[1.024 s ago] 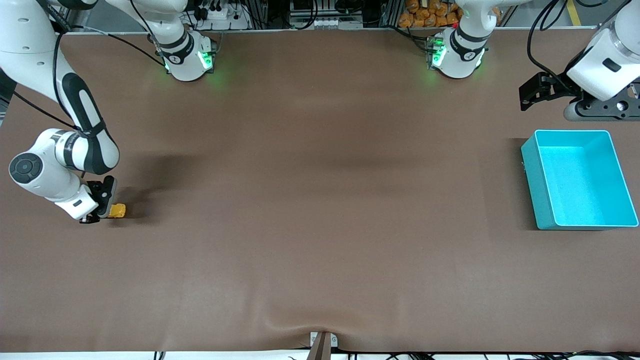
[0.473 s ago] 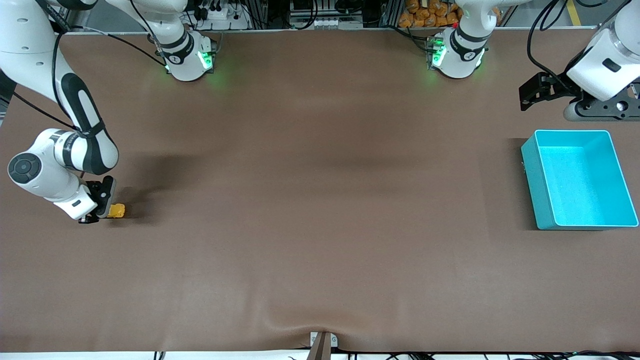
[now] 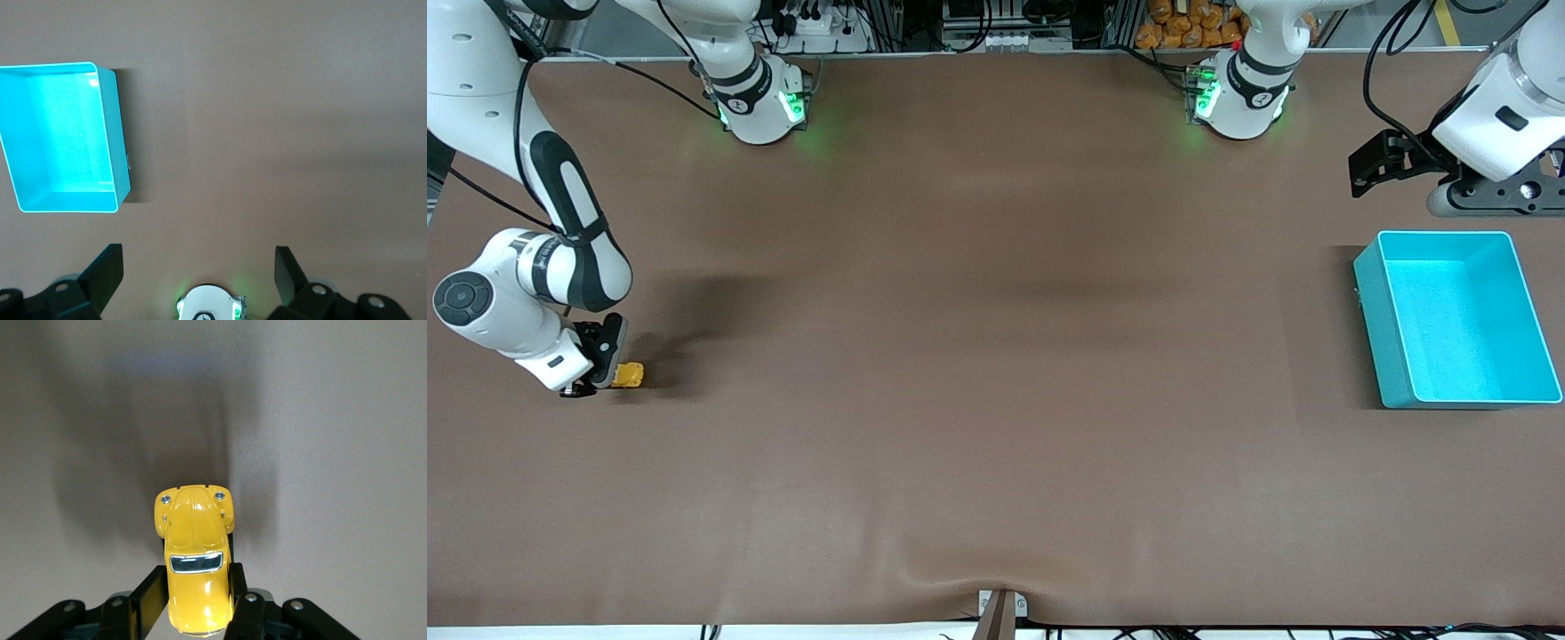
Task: Wind and store yellow beetle car
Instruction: 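Keep dragging the car backward along the table with the right gripper, then open the right gripper to release the car rolling toward the box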
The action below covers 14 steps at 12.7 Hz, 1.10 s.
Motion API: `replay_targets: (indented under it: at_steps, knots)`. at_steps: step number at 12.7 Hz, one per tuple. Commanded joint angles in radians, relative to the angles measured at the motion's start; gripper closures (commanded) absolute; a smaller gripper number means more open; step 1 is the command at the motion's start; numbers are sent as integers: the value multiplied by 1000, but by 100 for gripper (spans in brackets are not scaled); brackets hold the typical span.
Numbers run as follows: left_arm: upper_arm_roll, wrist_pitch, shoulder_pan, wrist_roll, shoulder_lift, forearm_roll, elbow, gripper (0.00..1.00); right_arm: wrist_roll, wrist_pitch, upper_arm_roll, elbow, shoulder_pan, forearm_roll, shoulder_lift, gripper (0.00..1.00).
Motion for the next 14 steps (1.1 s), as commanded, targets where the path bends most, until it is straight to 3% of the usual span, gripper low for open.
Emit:
replay_targets:
  at_steps: [1,7,9,10,11,12,14]
  knots:
    - [0,-1,-5,-15,-3,14,1,0,-21,25,16,28,-37,7,99,78]
    - [0,-1,-2,-12,-5,8,4,0,-22,25,16,34,-53,7,103,77]
    - [0,1,-2,-12,-5,7,4,0,-21,25,16,36,-53,7,103,73]
    - [0,1,-2,-12,-5,7,4,0,-19,24,16,42,-53,7,103,66]
    - [0,1,-2,-12,-3,5,4,0,-16,20,16,46,-52,7,103,46]
    - [0,1,-2,-12,-5,5,5,0,-15,1,16,63,-53,9,103,6]
    - [0,1,-2,-12,-5,5,4,0,-13,-94,18,127,-53,12,101,0]
